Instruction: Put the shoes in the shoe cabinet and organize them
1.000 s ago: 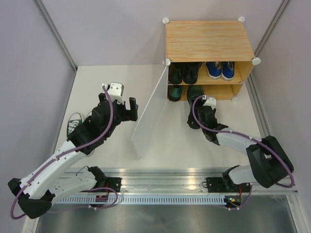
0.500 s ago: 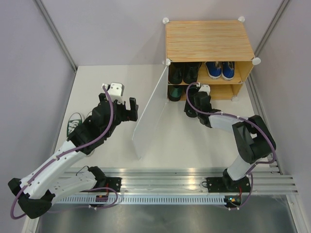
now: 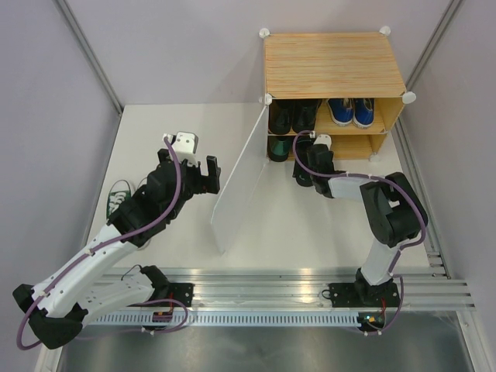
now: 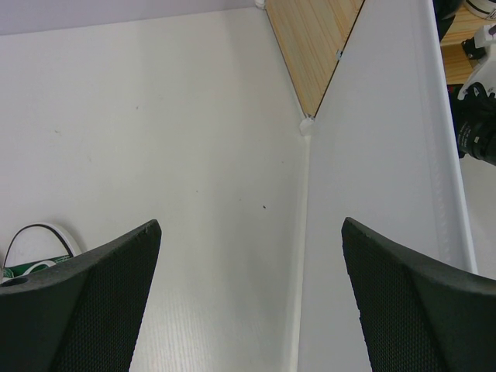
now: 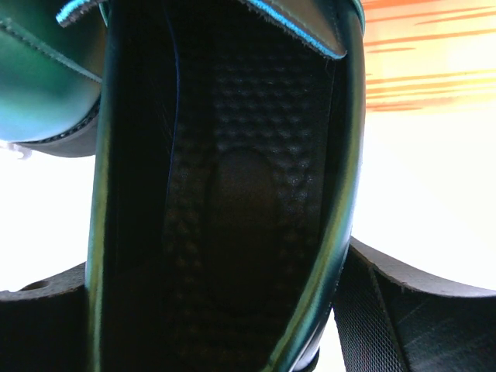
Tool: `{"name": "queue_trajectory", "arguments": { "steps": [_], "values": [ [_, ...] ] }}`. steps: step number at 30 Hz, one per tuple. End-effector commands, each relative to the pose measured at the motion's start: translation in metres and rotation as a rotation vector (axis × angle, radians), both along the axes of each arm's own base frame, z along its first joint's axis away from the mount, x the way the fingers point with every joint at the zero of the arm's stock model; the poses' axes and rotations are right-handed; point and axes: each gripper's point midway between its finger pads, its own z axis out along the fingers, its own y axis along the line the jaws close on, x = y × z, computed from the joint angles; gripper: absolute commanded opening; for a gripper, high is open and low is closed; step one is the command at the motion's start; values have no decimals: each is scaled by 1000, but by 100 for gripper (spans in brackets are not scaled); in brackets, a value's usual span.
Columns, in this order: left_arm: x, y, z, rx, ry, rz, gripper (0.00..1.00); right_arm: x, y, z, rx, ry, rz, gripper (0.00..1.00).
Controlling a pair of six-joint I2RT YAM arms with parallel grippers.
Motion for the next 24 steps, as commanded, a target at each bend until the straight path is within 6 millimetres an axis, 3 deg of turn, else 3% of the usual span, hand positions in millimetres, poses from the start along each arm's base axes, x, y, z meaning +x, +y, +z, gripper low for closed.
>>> {"name": "queue_trajectory", "arguments": {
  "steps": [1,3,7,9,13,24],
  "values": [
    [2,-3,9,-14,-32,-10,99,45,13,63,68,-226,0,12],
    [1,-3,9,-14,-32,-12,99,45,14,63,66,-226,3,20],
    [1,-3,9,-13,-32,-15,100,45,14,62,65,-226,7,59],
    [1,-4,8,-14,-31,-18,100,43,12,61,63,-221,2,68],
    [1,-4,8,-14,-31,-23,100,37,4,67,60,-236,-34,98],
    [-1,-5,10,-14,-34,-33,100,8,-5,73,89,-241,-42,98]
  ]
}}
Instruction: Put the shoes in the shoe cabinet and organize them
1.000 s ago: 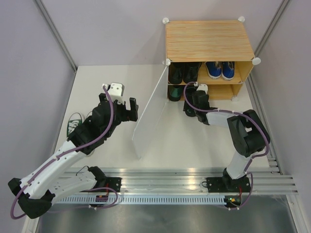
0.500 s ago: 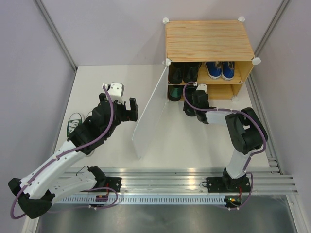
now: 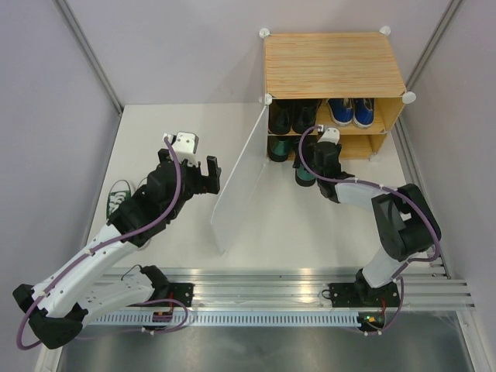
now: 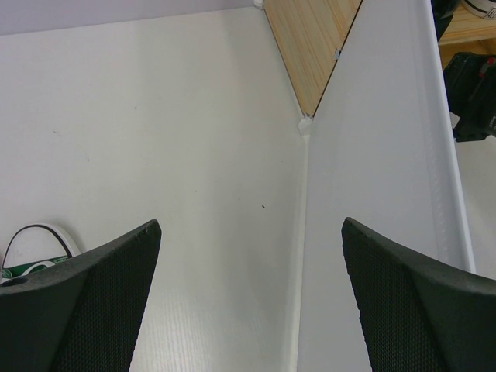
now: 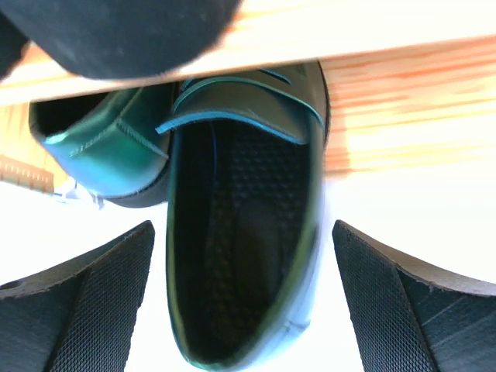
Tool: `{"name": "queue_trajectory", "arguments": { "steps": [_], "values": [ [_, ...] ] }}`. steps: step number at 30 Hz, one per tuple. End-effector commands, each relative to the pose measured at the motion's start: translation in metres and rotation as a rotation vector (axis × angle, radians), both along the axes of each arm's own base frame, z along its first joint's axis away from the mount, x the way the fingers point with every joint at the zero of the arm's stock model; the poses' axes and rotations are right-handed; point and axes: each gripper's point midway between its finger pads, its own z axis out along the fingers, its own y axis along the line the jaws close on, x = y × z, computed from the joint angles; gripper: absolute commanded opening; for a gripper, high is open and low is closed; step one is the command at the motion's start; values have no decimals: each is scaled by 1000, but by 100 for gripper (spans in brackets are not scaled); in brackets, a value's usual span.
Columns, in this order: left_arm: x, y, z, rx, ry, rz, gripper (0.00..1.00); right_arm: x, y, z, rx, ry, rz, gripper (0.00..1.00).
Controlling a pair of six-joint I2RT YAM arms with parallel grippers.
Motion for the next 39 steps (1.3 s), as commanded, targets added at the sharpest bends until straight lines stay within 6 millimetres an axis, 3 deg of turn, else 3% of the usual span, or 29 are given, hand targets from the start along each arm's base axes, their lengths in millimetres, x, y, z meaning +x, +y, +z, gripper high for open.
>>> {"name": "queue_trajectory", "arguments": {
  "steps": [1,6,11,15,26,33,36,39],
  "values": [
    [-1,-4,11,-16,-37,-28,99,-8,-3,19,51,-56,-14,98],
    [-1,-5,11,-14,-37,-30,99,-32,-7,2,78,-11,-13,98],
    [-1,-4,10,-14,-36,-30,100,-55,-12,-2,97,-32,-2,98],
    [-1,-6,11,-17,-37,-36,100,-61,-9,-12,98,-10,25,98],
    [-1,-6,9,-9,-33,-34,99,-45,10,-34,83,34,85,98],
    [-1,-6,10,-13,-35,-40,100,-35,3,-40,45,45,25,98],
    [-2,-7,10,-18,-34,-40,100,-31,1,-45,28,63,10,93],
    [-2,-7,10,-16,-33,-42,100,-28,2,-47,29,69,9,80]
  ]
}}
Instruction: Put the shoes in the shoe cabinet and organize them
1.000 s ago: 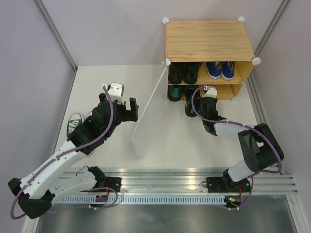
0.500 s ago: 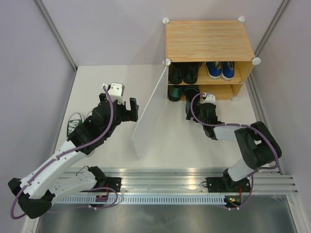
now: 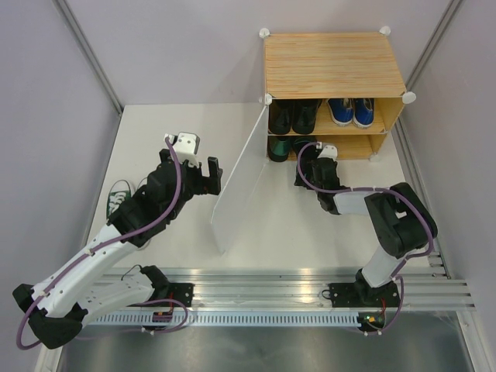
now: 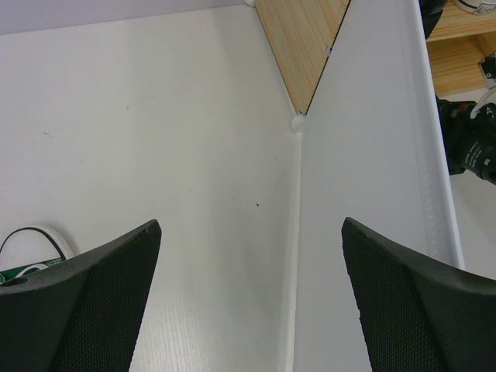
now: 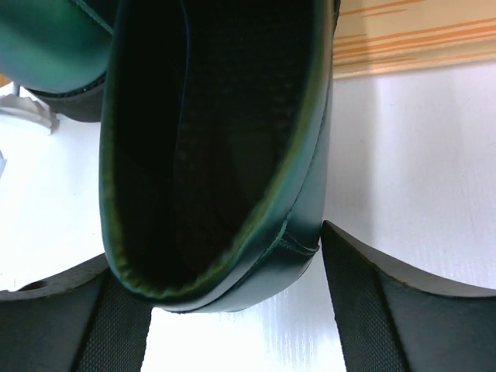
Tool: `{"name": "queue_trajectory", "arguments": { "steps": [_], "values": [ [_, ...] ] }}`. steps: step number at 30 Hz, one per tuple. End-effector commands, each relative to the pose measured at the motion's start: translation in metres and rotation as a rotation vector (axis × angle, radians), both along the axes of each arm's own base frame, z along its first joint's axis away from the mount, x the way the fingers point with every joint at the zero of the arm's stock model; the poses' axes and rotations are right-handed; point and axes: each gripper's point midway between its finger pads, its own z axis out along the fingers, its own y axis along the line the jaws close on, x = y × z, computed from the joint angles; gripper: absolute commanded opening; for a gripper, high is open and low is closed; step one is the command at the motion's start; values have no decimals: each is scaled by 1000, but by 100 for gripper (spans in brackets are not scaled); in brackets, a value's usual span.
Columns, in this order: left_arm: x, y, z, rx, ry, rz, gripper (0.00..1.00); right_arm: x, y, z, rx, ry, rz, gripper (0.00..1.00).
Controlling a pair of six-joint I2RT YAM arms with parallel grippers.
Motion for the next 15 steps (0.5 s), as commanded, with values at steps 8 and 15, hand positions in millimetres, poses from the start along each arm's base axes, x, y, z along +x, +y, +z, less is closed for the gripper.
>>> {"name": "queue_trajectory", "arguments": {
  "steps": [8,15],
  "values": [
    [1,-4,9,-13,-32,-19,99,13,0,8,-4,-7,-40,56],
    [1,-2,10,-11,-38,-15,100,28,0,50,-1,-67,-60,26]
  ]
}}
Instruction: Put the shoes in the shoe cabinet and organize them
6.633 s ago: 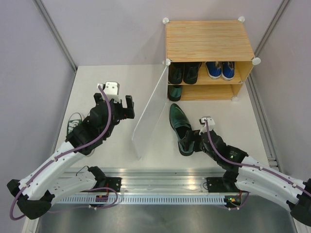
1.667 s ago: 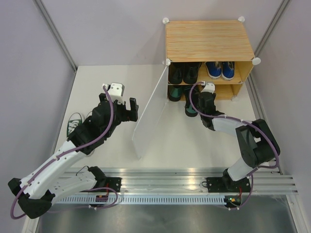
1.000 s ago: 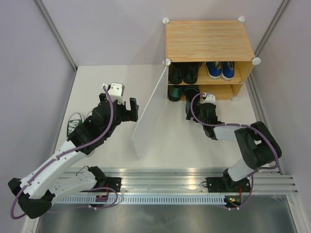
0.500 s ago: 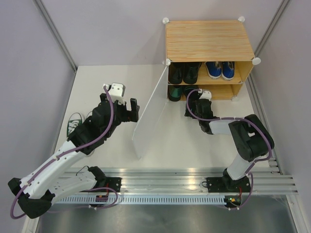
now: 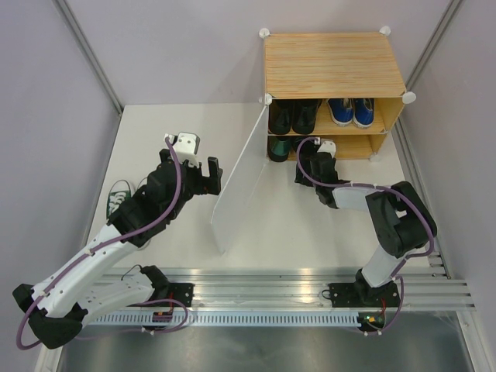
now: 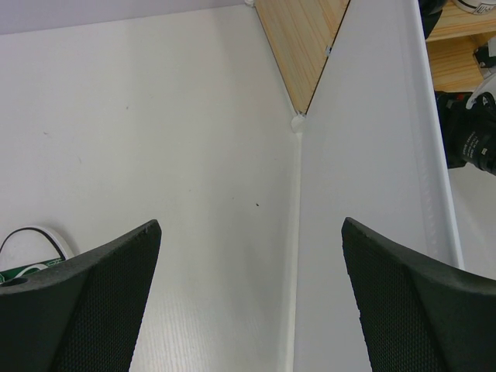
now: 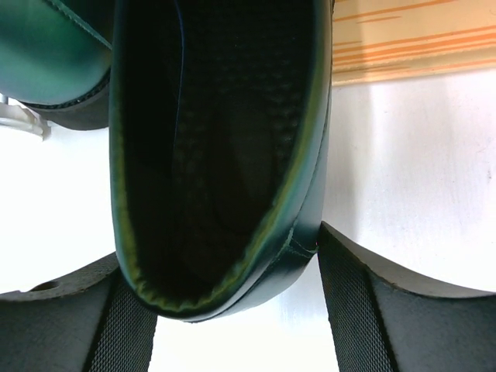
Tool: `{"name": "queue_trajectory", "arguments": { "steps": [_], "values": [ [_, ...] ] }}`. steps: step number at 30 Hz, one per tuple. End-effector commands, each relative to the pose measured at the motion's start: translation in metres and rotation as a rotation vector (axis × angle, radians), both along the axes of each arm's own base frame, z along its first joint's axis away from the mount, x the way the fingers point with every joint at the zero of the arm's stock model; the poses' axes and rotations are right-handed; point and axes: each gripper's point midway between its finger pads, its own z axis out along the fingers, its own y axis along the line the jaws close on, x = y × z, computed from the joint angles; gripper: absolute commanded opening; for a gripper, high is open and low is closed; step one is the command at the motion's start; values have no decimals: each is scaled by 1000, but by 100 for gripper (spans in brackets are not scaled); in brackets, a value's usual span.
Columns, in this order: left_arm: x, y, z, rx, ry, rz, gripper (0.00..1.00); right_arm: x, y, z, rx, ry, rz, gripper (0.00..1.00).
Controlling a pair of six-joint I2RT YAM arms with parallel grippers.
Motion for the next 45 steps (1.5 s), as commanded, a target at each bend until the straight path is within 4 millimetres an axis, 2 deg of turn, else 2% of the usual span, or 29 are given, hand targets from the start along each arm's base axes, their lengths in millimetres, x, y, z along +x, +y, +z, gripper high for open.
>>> {"name": "queue_trajectory", "arguments": {
  "steps": [1,2,6,10,17,22,38,45],
  "values": [
    [0,-2,10,-11,-38,-13,100,24,2,54,32,-123,-40,26],
    [0,-2,10,-11,-38,-14,99,28,3,61,33,-135,-41,26],
    [0,-1,10,-9,-39,-13,100,39,4,71,13,-149,-46,22],
    [0,-1,10,-9,-40,-15,99,49,5,67,-7,-141,-45,21],
    [0,-2,11,-8,-42,-17,100,63,12,72,-12,-178,-22,19],
    [0,-2,10,-5,-41,-19,100,68,13,66,-23,-192,-17,19],
    [3,-4,5,14,-32,-15,100,86,4,79,12,-267,-52,15],
    [4,-4,3,21,-31,-12,100,94,8,75,17,-266,-48,14]
  ]
}}
